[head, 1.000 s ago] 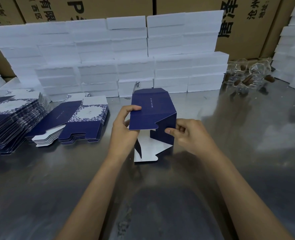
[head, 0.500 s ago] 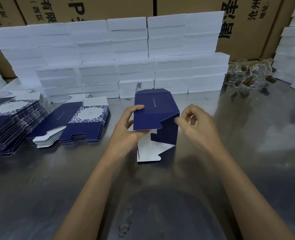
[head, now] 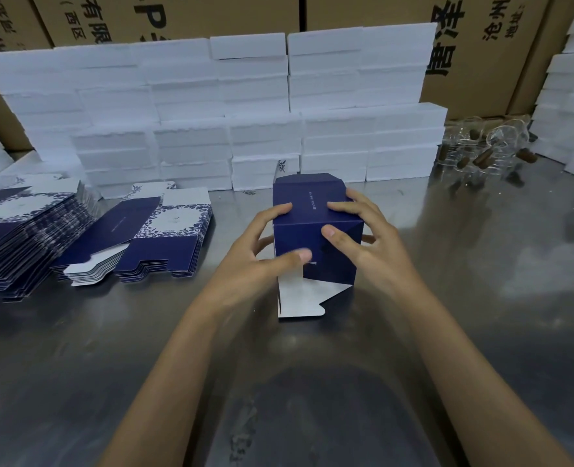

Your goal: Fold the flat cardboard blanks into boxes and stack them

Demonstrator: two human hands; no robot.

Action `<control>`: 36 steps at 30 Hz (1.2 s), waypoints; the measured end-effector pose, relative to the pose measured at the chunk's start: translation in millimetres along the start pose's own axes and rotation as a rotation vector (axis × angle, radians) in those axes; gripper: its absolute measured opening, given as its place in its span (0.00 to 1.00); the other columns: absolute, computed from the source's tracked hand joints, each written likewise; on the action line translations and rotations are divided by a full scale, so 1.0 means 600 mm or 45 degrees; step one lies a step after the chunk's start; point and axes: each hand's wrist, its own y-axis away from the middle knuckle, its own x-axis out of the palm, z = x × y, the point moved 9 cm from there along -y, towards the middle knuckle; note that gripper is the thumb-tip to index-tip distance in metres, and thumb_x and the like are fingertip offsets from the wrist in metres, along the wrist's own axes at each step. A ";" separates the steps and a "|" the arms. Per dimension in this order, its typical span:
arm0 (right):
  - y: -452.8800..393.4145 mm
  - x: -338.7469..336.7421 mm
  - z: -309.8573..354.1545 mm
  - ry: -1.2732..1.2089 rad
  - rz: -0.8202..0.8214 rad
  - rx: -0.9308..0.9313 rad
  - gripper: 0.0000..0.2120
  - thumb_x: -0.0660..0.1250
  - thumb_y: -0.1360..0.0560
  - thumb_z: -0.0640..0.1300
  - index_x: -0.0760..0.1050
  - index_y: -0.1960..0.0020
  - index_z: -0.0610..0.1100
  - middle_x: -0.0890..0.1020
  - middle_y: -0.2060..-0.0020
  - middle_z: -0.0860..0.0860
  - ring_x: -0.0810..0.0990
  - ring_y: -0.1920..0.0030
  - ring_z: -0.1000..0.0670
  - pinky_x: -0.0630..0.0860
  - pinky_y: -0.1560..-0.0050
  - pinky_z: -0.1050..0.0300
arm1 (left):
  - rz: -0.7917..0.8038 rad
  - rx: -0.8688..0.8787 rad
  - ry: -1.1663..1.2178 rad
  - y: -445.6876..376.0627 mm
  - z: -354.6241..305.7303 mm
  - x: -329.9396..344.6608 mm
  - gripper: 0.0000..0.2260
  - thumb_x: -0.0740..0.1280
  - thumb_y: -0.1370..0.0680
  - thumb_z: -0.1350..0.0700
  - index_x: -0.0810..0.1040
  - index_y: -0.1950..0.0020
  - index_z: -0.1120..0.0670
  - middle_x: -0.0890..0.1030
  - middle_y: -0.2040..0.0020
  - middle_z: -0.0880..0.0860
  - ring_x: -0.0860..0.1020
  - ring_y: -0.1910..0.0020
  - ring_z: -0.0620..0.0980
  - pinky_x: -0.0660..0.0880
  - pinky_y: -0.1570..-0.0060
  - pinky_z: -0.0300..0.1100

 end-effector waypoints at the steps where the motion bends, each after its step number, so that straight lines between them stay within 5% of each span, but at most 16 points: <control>1: -0.001 0.000 -0.002 -0.028 -0.001 0.001 0.16 0.74 0.24 0.46 0.80 0.37 0.53 0.68 0.25 0.58 0.70 0.27 0.57 0.70 0.28 0.41 | -0.075 0.019 -0.004 -0.001 -0.002 -0.006 0.27 0.77 0.28 0.55 0.74 0.33 0.37 0.78 0.38 0.35 0.75 0.34 0.42 0.77 0.43 0.36; 4: -0.003 -0.001 -0.005 -0.079 -0.017 0.000 0.15 0.75 0.24 0.44 0.81 0.38 0.51 0.69 0.26 0.57 0.71 0.28 0.56 0.74 0.32 0.46 | -0.185 0.079 -0.040 -0.001 -0.009 -0.009 0.20 0.72 0.23 0.60 0.77 0.35 0.41 0.78 0.35 0.40 0.75 0.34 0.46 0.74 0.44 0.30; 6: -0.003 -0.002 -0.004 -0.116 -0.023 -0.024 0.14 0.75 0.24 0.42 0.82 0.40 0.50 0.70 0.26 0.55 0.72 0.28 0.56 0.79 0.40 0.59 | -0.251 0.122 -0.087 0.000 -0.014 -0.010 0.19 0.72 0.23 0.61 0.79 0.37 0.42 0.72 0.29 0.42 0.72 0.31 0.42 0.72 0.49 0.24; 9: -0.002 0.001 -0.002 -0.156 -0.008 -0.027 0.13 0.75 0.25 0.40 0.83 0.42 0.49 0.70 0.26 0.55 0.74 0.32 0.60 0.77 0.50 0.68 | -0.349 0.174 -0.117 0.004 -0.020 -0.015 0.14 0.73 0.24 0.60 0.82 0.41 0.44 0.66 0.25 0.43 0.65 0.31 0.28 0.77 0.43 0.35; 13: 0.000 0.004 -0.001 -0.222 0.033 -0.004 0.12 0.76 0.26 0.41 0.84 0.45 0.52 0.70 0.26 0.58 0.73 0.33 0.67 0.78 0.46 0.67 | -0.354 0.218 -0.079 0.005 -0.026 -0.012 0.11 0.73 0.24 0.60 0.84 0.43 0.50 0.68 0.25 0.46 0.68 0.31 0.31 0.79 0.43 0.41; 19: 0.007 0.027 0.012 -0.167 -0.044 -0.082 0.11 0.77 0.27 0.41 0.84 0.50 0.56 0.70 0.28 0.58 0.69 0.29 0.62 0.72 0.35 0.67 | -0.402 0.282 -0.060 0.008 -0.031 -0.010 0.09 0.75 0.26 0.63 0.85 0.49 0.51 0.72 0.30 0.45 0.70 0.30 0.36 0.76 0.52 0.30; 23: 0.004 0.025 0.017 -0.132 -0.083 -0.113 0.11 0.77 0.27 0.40 0.84 0.52 0.56 0.73 0.31 0.56 0.71 0.33 0.65 0.69 0.40 0.74 | -0.430 0.289 -0.014 0.009 -0.030 -0.012 0.09 0.74 0.26 0.63 0.85 0.51 0.51 0.74 0.32 0.45 0.68 0.29 0.34 0.76 0.50 0.31; 30: 0.002 0.014 0.011 -0.191 -0.003 -0.047 0.12 0.75 0.25 0.38 0.83 0.50 0.56 0.74 0.31 0.59 0.72 0.30 0.60 0.73 0.30 0.49 | -0.407 0.224 -0.005 0.005 -0.026 -0.018 0.09 0.74 0.25 0.62 0.86 0.49 0.49 0.72 0.27 0.46 0.69 0.30 0.34 0.77 0.47 0.33; 36: 0.001 0.010 0.005 -0.226 0.068 -0.016 0.15 0.73 0.24 0.38 0.84 0.42 0.54 0.72 0.28 0.60 0.73 0.36 0.70 0.76 0.44 0.68 | -0.341 0.211 -0.002 0.003 -0.028 -0.018 0.11 0.73 0.25 0.63 0.85 0.46 0.49 0.73 0.30 0.45 0.68 0.29 0.35 0.75 0.50 0.27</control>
